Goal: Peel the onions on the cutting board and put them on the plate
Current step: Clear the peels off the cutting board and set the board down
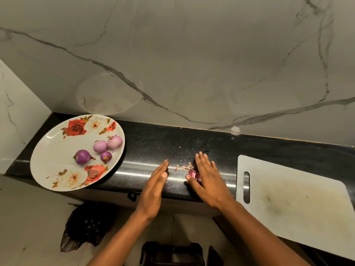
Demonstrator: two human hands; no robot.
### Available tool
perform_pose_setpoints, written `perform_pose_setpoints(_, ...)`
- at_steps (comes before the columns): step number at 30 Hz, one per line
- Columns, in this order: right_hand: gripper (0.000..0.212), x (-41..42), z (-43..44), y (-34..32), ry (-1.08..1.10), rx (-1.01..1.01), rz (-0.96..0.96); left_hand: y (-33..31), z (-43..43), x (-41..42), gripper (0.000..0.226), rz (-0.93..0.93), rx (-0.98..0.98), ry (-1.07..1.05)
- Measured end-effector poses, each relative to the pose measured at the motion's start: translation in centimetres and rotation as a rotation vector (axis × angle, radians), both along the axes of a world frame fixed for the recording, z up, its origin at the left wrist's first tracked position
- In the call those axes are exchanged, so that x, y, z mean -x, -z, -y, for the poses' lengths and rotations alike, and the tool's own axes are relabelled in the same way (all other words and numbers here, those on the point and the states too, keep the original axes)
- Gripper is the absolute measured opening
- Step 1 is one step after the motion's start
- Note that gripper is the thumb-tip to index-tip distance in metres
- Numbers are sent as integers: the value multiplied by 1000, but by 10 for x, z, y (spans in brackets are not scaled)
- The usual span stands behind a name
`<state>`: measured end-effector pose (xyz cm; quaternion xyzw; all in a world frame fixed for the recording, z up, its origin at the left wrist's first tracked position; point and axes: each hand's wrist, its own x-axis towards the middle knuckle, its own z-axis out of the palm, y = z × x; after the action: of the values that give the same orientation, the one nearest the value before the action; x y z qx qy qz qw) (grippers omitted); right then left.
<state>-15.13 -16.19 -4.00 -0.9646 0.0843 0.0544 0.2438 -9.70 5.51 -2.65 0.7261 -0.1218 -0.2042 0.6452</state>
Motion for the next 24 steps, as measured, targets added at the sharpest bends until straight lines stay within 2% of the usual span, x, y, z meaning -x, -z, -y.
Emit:
perform_pose_setpoints(3,91,18,-11,6,118,56,-53,4,-13,31,47,-236,270,-268)
perform_pose_setpoints(5,95,19,-19,11,97,120,-51,11,-22,48,57,-407,295,-317)
perform_pose_setpoints(8,95,1,-27,10,22,156,-18,24,-32,57,83,-694,170,-192)
perform_pose_setpoints(10,93,-15,-33,9,-54,176,-2,36,-34,56,92,-929,151,-59)
perform_pose_setpoints(13,87,-34,-42,8,-171,187,17,46,-32,47,105,-1163,353,15)
perform_pose_setpoints(16,80,-37,-44,5,-293,184,29,48,-26,31,128,-1221,638,72)
perform_pose_setpoints(19,75,-30,-46,5,-427,170,19,48,-21,18,129,-1149,807,132)
perform_pose_setpoints(21,73,-21,-54,2,-500,148,10,52,-23,12,124,-1147,863,148)
perform_pose_setpoints(24,70,-5,-71,-4,-584,136,-2,61,-28,5,117,-1124,825,141)
